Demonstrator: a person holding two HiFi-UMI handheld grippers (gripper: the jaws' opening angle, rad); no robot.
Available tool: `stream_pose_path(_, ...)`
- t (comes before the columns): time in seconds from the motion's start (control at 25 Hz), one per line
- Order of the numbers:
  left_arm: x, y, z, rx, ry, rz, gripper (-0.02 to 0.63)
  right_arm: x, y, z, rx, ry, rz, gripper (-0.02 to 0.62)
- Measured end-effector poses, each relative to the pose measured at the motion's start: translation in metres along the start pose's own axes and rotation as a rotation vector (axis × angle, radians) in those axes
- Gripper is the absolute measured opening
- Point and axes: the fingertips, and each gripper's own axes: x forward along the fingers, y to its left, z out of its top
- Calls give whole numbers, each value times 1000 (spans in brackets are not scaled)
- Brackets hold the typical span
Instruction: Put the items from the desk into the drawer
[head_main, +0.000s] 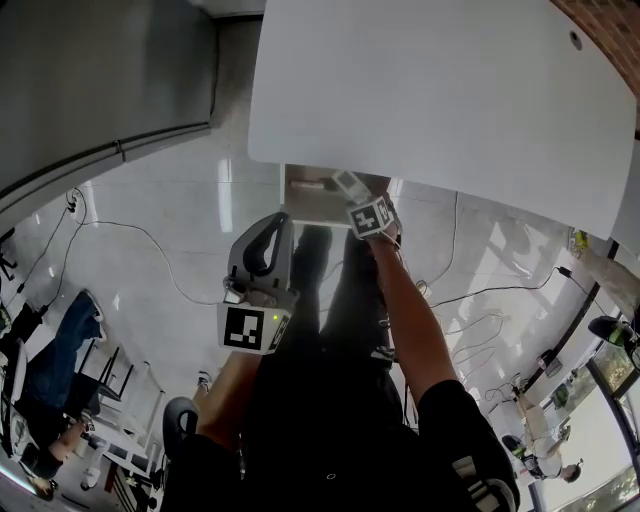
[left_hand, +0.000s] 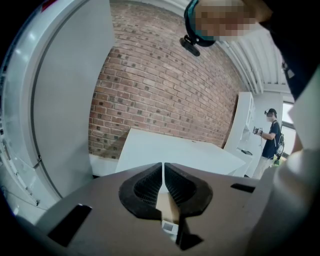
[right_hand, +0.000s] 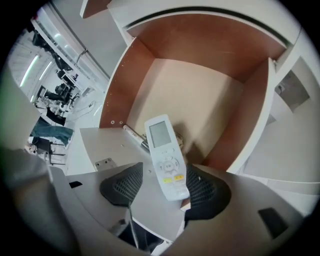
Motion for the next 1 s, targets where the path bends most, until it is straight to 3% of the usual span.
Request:
stream_pose_path(0.28,-10,-4,16,-9,-28,11,14,-40,1,-10,53,-48,-2,251)
stream_pose_path(0.4,-14,-2,25,-11,-42,14,14,-70,3,0,75,-125,-1,178)
stream_pose_path(0.56,-24,-8,44,-17,-64,24,14,-131,4,25,81,-270,-7,54)
stream_pose_path(0.64,-29,-12,55,-19,-83,26,14,-171,6,45,79,-344,7,22)
stream_pose_path(1.0,-45,-43,126,12,-187,-2,14,-377,-10,120,89,-786,-40,2)
